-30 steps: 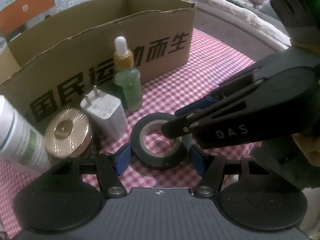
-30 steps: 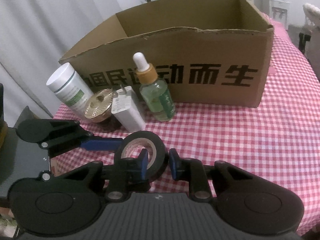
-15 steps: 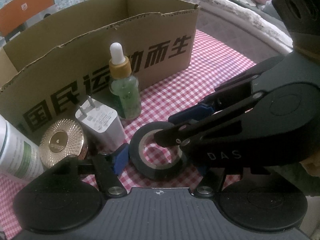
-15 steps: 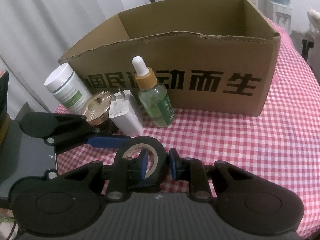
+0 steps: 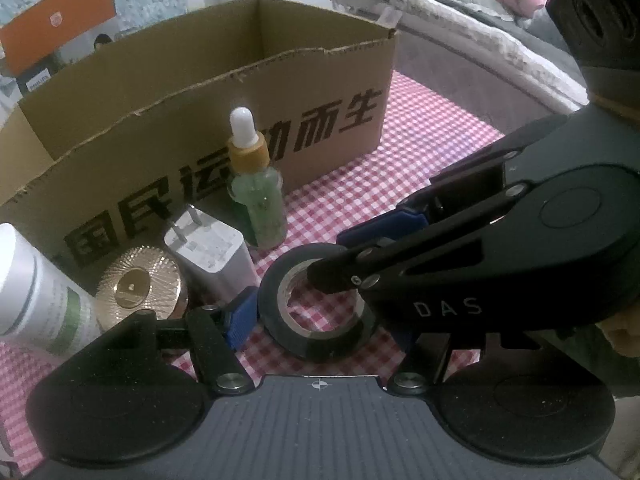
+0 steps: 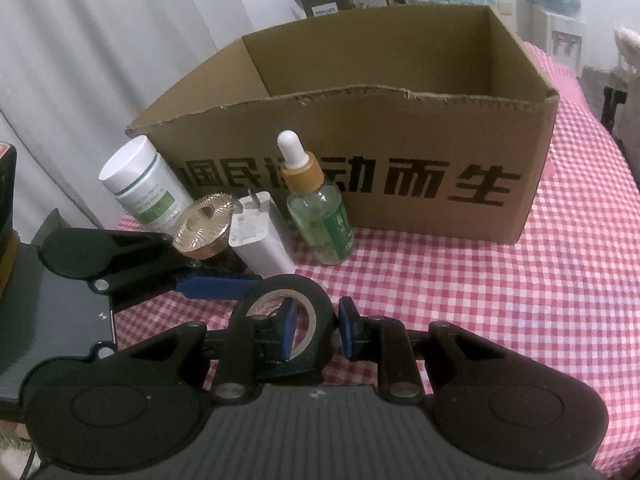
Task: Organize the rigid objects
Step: 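Carry the black tape roll into the box and open the right gripper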
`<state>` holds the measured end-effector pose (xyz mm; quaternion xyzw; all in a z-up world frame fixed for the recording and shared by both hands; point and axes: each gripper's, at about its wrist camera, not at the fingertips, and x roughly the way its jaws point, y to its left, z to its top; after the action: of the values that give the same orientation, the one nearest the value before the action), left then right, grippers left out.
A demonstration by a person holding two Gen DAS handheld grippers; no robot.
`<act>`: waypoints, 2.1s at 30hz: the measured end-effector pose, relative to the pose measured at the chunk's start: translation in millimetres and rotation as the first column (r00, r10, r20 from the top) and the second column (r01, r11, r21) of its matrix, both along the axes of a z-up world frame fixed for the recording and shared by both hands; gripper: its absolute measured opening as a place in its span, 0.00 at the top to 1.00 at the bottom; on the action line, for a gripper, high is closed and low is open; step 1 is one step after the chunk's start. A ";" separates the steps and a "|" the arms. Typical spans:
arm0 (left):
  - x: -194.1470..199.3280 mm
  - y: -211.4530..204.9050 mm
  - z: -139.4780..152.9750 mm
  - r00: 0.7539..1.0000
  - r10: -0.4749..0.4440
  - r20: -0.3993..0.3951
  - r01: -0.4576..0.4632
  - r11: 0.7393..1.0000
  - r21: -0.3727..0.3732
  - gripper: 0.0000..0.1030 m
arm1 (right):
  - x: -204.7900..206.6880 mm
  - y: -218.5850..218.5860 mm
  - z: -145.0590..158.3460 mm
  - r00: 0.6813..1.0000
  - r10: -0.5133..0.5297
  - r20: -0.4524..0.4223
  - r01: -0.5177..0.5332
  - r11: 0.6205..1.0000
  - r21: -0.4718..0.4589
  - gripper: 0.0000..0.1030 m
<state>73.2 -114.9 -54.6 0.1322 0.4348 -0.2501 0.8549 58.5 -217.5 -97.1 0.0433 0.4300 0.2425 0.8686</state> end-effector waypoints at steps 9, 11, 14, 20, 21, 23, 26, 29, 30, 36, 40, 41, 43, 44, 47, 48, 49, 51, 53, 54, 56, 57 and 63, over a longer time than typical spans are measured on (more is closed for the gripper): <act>-8.4 5.2 15.2 0.999 0.011 0.046 -0.011 1.000 -0.008 0.35 | -7.3 3.0 17.1 0.999 0.008 0.043 -0.007 1.000 -0.008 0.76; -12.6 7.8 18.7 0.998 0.014 0.059 -0.014 1.000 -0.011 0.35 | -10.1 3.9 21.8 0.998 0.010 0.055 -0.009 1.000 -0.011 0.76; -17.0 10.3 25.2 0.997 0.020 0.077 -0.019 1.000 -0.014 0.35 | -14.9 4.6 29.2 0.997 0.014 0.074 -0.013 1.000 -0.014 0.76; -25.6 14.6 37.8 0.992 0.035 0.120 -0.032 0.999 -0.024 0.35 | -23.2 7.9 44.4 0.993 0.028 0.115 -0.026 0.999 -0.022 0.76; -26.9 15.2 39.9 0.991 0.038 0.127 -0.035 0.999 -0.026 0.35 | -24.7 8.9 47.5 0.992 0.032 0.123 -0.029 0.999 -0.025 0.76; -29.3 16.6 44.1 0.989 0.044 0.143 -0.040 0.999 -0.032 0.35 | -25.5 11.1 52.8 0.990 0.039 0.136 -0.035 0.999 -0.029 0.76; -32.6 18.5 51.5 0.984 0.054 0.169 -0.048 0.998 -0.042 0.35 | -29.1 15.3 61.9 0.986 0.048 0.161 -0.042 0.998 -0.038 0.76; -35.0 22.5 59.8 0.978 0.065 0.200 -0.056 0.997 -0.052 0.35 | -30.8 19.0 72.6 0.980 0.058 0.188 -0.050 0.998 -0.046 0.76; -35.8 23.8 63.5 0.975 0.072 0.212 -0.061 0.997 -0.057 0.35 | -31.2 20.5 76.9 0.978 0.063 0.199 -0.054 0.997 -0.050 0.76; -30.1 36.2 86.6 0.958 0.106 0.267 -0.085 0.992 -0.089 0.35 | -27.0 32.9 101.2 0.960 0.093 0.264 -0.078 0.995 -0.067 0.76; -14.8 46.0 103.2 0.951 0.115 0.286 -0.090 0.991 -0.102 0.35 | -12.8 41.8 119.7 0.948 0.119 0.295 -0.101 0.992 -0.076 0.76; -7.5 48.4 108.1 0.951 0.118 0.287 -0.091 0.990 -0.105 0.35 | -6.8 43.9 124.1 0.946 0.124 0.298 -0.107 0.991 -0.075 0.76; 6.1 52.2 114.5 0.951 0.122 0.283 -0.094 0.989 -0.112 0.35 | 7.9 47.4 131.6 0.946 0.131 0.296 -0.116 0.991 -0.069 0.76; 14.1 53.8 117.1 0.953 0.125 0.276 -0.096 0.989 -0.116 0.35 | 16.7 49.1 134.7 0.948 0.135 0.290 -0.121 0.990 -0.066 0.76; 42.1 58.8 122.4 0.962 0.122 0.246 -0.097 0.989 -0.114 0.35 | 45.8 53.1 141.4 0.955 0.145 0.260 -0.134 0.989 -0.059 0.76; 53.3 61.0 123.3 0.966 0.123 0.228 -0.099 0.989 -0.113 0.35 | 58.9 54.7 142.5 0.959 0.149 0.243 -0.139 0.989 -0.057 0.76; 64.4 62.8 123.9 0.970 0.123 0.209 -0.102 0.988 -0.112 0.35 | 69.4 55.5 142.5 0.963 0.149 0.226 -0.141 0.989 -0.051 0.76; 86.3 65.3 122.4 0.978 0.121 0.173 -0.105 0.989 -0.100 0.35 | 94.8 58.3 140.1 0.971 0.152 0.184 -0.147 0.988 -0.040 0.76; 106.6 66.6 117.9 0.983 0.120 0.139 -0.109 0.991 -0.082 0.35 | 123.5 60.5 133.4 0.979 0.154 0.133 -0.151 0.988 -0.030 0.76; 120.0 66.0 114.5 0.986 0.122 0.116 -0.114 0.991 -0.072 0.35 | 135.4 61.6 129.5 0.982 0.155 0.112 -0.153 0.988 -0.027 0.76; 139.0 64.8 106.9 0.989 0.120 0.083 -0.117 0.992 -0.044 0.35 | 158.5 63.7 120.0 0.986 0.152 0.067 -0.151 0.988 -0.020 0.76; 148.2 64.1 103.6 0.990 0.120 0.068 -0.118 0.993 -0.031 0.35 | 169.4 65.4 114.4 0.987 0.153 0.045 -0.153 0.988 -0.020 0.76; 192.1 57.3 74.9 0.991 0.132 -0.024 -0.131 0.990 0.048 0.35 | 229.1 71.5 77.9 0.985 0.154 -0.081 -0.155 0.988 -0.009 0.76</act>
<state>265.3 -57.6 20.3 0.1196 0.4597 -0.1850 0.8603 287.7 -146.0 -19.1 0.0130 0.4684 0.3040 0.8295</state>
